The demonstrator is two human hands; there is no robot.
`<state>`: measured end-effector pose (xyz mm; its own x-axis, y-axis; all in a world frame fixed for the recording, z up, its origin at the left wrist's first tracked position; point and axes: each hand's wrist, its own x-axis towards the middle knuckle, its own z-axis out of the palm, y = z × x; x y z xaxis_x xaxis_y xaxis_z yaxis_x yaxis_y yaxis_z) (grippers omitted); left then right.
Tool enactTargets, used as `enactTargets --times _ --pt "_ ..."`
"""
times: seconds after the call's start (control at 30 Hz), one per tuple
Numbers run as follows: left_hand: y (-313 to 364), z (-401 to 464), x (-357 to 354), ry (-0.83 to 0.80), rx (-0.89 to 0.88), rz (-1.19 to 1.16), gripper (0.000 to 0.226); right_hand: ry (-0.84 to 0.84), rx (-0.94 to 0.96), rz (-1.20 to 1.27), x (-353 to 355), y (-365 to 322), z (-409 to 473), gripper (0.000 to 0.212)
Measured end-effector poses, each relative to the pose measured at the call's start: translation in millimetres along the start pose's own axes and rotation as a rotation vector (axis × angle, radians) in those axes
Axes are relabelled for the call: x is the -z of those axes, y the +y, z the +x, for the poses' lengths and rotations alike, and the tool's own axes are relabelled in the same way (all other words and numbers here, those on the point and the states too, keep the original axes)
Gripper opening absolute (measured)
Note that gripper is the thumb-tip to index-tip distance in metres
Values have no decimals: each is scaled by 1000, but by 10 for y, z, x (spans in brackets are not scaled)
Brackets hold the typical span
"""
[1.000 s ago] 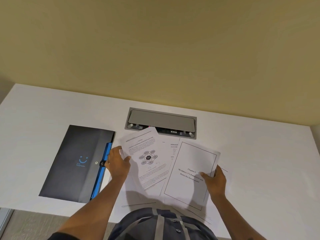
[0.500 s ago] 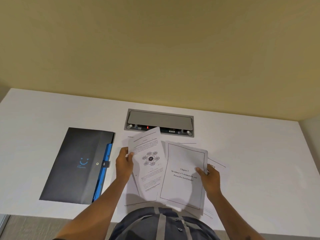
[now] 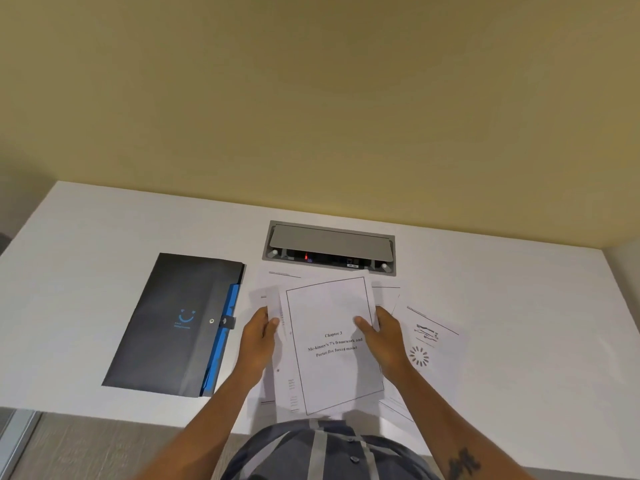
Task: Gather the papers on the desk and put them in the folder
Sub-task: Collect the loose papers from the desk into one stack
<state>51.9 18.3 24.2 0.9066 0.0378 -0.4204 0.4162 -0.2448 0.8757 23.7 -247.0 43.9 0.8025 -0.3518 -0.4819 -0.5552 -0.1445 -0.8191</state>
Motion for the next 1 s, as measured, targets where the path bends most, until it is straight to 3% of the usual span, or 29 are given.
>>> enactTargets --times 0.17,0.53,0.63,0.7,0.8,0.87,1.0 --pt "85 -171 48 10 33 -46 15 7 -42 -9 -114 13 -101 56" --pt "215 -418 38 39 76 -137 17 -34 -67 58 -106 83 -262 55" --pt "230 -457 30 38 94 -168 20 -42 -75 91 -102 104 -306 71" --pt "229 -474 13 27 115 -200 21 -24 -64 109 -105 90 -346 59" --pt "223 -510 -29 20 152 -238 22 -19 -2 137 -108 64 -425 15" --pt "212 -535 -55 24 193 -262 29 -15 20 160 -110 62 -462 12" --pt "207 -528 -89 20 319 -285 68 2 44 180 -109 46 -522 14"
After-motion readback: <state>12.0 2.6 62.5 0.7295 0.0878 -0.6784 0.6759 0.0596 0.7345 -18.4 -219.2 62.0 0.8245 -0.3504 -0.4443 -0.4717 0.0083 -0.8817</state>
